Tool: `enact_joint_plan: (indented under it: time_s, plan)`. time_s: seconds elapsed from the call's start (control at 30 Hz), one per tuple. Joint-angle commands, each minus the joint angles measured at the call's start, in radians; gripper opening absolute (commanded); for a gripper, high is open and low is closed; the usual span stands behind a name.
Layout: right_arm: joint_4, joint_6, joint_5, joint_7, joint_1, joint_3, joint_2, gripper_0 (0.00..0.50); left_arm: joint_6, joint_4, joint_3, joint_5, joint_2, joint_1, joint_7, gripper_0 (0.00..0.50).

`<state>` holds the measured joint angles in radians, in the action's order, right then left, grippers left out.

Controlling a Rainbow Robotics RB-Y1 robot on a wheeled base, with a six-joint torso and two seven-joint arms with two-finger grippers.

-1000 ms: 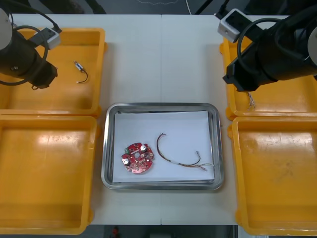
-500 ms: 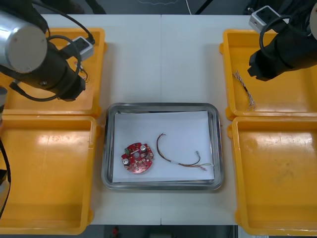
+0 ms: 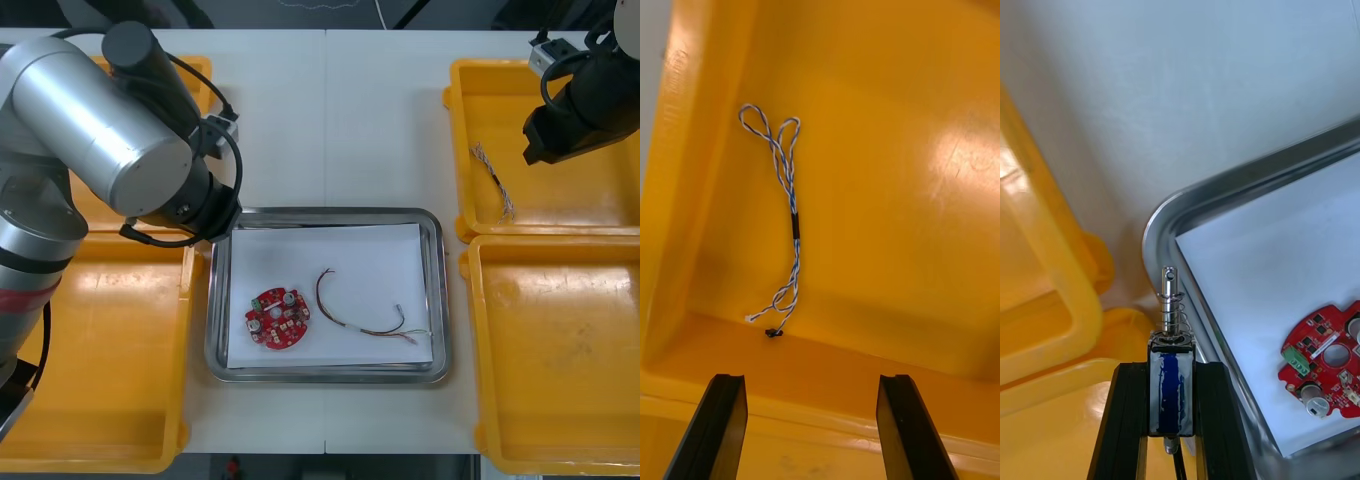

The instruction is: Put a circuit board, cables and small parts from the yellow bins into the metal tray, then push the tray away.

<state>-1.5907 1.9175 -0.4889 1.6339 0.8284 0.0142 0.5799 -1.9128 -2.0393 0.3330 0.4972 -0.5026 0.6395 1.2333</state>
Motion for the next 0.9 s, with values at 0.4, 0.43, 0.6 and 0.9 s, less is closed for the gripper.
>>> enact_joint_plan:
  time_s: [0.4, 0.43, 0.6, 0.9]
  plan:
    - [0.164, -0.146, 0.055, -0.039, 0.07, -0.025, -0.034, 0.5, 0.146, 0.148, 0.181, -0.052, 0.042, -0.008, -0.206, 0.003]
    - [0.173, -0.158, 0.059, -0.037, 0.069, -0.026, -0.037, 0.5, 0.161, 0.163, 0.186, -0.054, 0.047, -0.008, -0.21, 0.0]
    - [0.229, -0.221, 0.059, -0.034, 0.07, -0.028, -0.049, 0.5, 0.225, 0.208, 0.224, -0.072, 0.049, -0.008, -0.232, 0.0]
    - [0.35, -0.316, 0.049, -0.025, 0.069, -0.03, -0.074, 0.5, 0.259, 0.231, 0.268, -0.088, 0.049, -0.011, -0.273, 0.012]
